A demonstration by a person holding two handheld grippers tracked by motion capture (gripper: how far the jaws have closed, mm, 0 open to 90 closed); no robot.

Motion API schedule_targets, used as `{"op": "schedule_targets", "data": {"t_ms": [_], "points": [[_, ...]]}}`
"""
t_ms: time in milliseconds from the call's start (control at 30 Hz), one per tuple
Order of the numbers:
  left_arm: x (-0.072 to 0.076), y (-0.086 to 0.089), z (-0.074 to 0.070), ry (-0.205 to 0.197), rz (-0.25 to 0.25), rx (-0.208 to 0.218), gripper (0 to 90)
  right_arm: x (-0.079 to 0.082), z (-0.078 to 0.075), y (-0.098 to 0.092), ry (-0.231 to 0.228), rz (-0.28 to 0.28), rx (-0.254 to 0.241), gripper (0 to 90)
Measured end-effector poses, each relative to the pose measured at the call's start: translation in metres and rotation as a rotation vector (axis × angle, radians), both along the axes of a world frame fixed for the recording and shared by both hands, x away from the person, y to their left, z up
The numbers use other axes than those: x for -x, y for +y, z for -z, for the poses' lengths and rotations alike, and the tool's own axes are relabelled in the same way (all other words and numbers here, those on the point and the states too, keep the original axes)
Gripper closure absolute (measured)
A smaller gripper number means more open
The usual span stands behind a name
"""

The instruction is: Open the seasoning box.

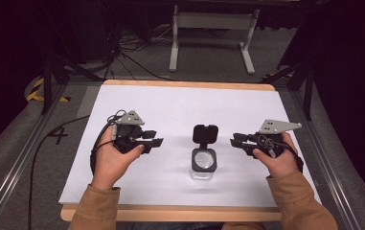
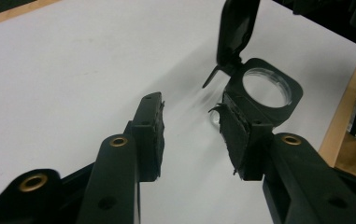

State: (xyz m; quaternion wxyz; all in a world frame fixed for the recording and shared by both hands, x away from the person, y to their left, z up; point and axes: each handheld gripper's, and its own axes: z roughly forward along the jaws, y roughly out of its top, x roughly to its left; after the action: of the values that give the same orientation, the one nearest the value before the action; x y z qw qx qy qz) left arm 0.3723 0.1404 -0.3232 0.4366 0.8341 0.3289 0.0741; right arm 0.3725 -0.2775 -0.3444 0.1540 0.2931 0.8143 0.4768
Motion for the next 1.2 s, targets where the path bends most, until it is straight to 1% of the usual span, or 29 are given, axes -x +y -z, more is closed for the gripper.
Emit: {"op": "schedule_targets", "data": {"t_ms": [67,100,167,200,233,267,333,367,400,433,467,567,600,633,667,700,767,867,933,967,1000,1033,1067,1133,1167,1200], "points": [[-0.002,0.006,0.004,0.016,-0.024,-0.029,56.2,-0.005,0.002,-0.004,0.004,0.026,0.01,69.9],[-0.003,0.008,0.007,0.025,-0.035,-0.033,55.6,-0.008,0.003,-0.006,0.009,0.035,0.013,68.6],[-0.007,0.015,0.014,0.07,-0.072,-0.055,54.2,-0.013,0.005,-0.01,0.016,0.063,0.032,67.1],[-0.009,0.018,0.017,0.074,-0.078,-0.07,54.2,-0.015,0.007,-0.013,0.021,0.085,0.048,66.6],[-0.01,0.02,0.019,0.075,-0.087,-0.079,54.2,-0.017,0.008,-0.015,0.023,0.101,0.06,66.0],[-0.012,0.022,0.022,0.086,-0.105,-0.083,54.2,-0.019,0.009,-0.017,0.028,0.111,0.066,65.5],[-0.016,0.027,0.027,0.09,-0.114,-0.095,53.8,-0.023,0.012,-0.024,0.039,0.132,0.069,64.3],[-0.017,0.027,0.029,0.095,-0.121,-0.093,53.4,-0.025,0.014,-0.028,0.049,0.14,0.067,63.7],[-0.02,0.03,0.033,0.109,-0.122,-0.103,53.2,-0.026,0.016,-0.03,0.052,0.151,0.066,63.3],[-0.02,0.03,0.033,0.109,-0.122,-0.103,52.6,-0.026,0.016,-0.03,0.052,0.151,0.066,63.3],[-0.022,0.031,0.036,0.122,-0.124,-0.101,52.6,-0.029,0.019,-0.035,0.056,0.171,0.074,62.1],[-0.03,0.034,0.049,0.118,-0.137,-0.107,50.3,-0.035,0.026,-0.044,0.065,0.208,0.087,56.7],[-0.033,0.036,0.051,0.124,-0.137,-0.118,49.3,-0.037,0.028,-0.047,0.066,0.216,0.1,55.2],[-0.035,0.037,0.056,0.118,-0.141,-0.115,48.4,-0.038,0.031,-0.05,0.071,0.226,0.103,54.3],[-0.037,0.038,0.059,0.123,-0.147,-0.112,47.5,-0.04,0.034,-0.053,0.077,0.234,0.108,52.7],[-0.039,0.04,0.062,0.119,-0.147,-0.114,46.9,-0.042,0.037,-0.055,0.084,0.24,0.11,51.6],[-0.041,0.041,0.067,0.13,-0.157,-0.116,45.8,-0.045,0.042,-0.06,0.089,0.252,0.114,50.4],[-0.045,0.044,0.073,0.129,-0.164,-0.123,44.3,-0.049,0.049,-0.067,0.109,0.274,0.112,48.2],[-0.048,0.045,0.079,0.13,-0.178,-0.125,44.2,-0.052,0.053,-0.071,0.118,0.287,0.127,47.7],[-0.049,0.046,0.081,0.133,-0.18,-0.126,43.9,-0.053,0.056,-0.073,0.118,0.292,0.135,47.1],[-0.05,0.046,0.084,0.148,-0.183,-0.12,43.7,-0.054,0.058,-0.075,0.123,0.297,0.133,46.7],[-0.051,0.047,0.088,0.15,-0.182,-0.126,43.5,-0.055,0.06,-0.076,0.131,0.303,0.13,46.2],[-0.052,0.047,0.091,0.164,-0.178,-0.13,43.4,-0.056,0.061,-0.077,0.135,0.305,0.137,45.9],[-0.054,0.047,0.097,0.171,-0.184,-0.134,43.4,-0.057,0.064,-0.078,0.13,0.307,0.145,45.6],[-0.055,0.046,0.099,0.178,-0.183,-0.14,43.2,-0.058,0.066,-0.079,0.132,0.306,0.144,45.0],[-0.055,0.046,0.101,0.182,-0.187,-0.139,43.0,-0.059,0.068,-0.079,0.143,0.308,0.138,44.3]]}}
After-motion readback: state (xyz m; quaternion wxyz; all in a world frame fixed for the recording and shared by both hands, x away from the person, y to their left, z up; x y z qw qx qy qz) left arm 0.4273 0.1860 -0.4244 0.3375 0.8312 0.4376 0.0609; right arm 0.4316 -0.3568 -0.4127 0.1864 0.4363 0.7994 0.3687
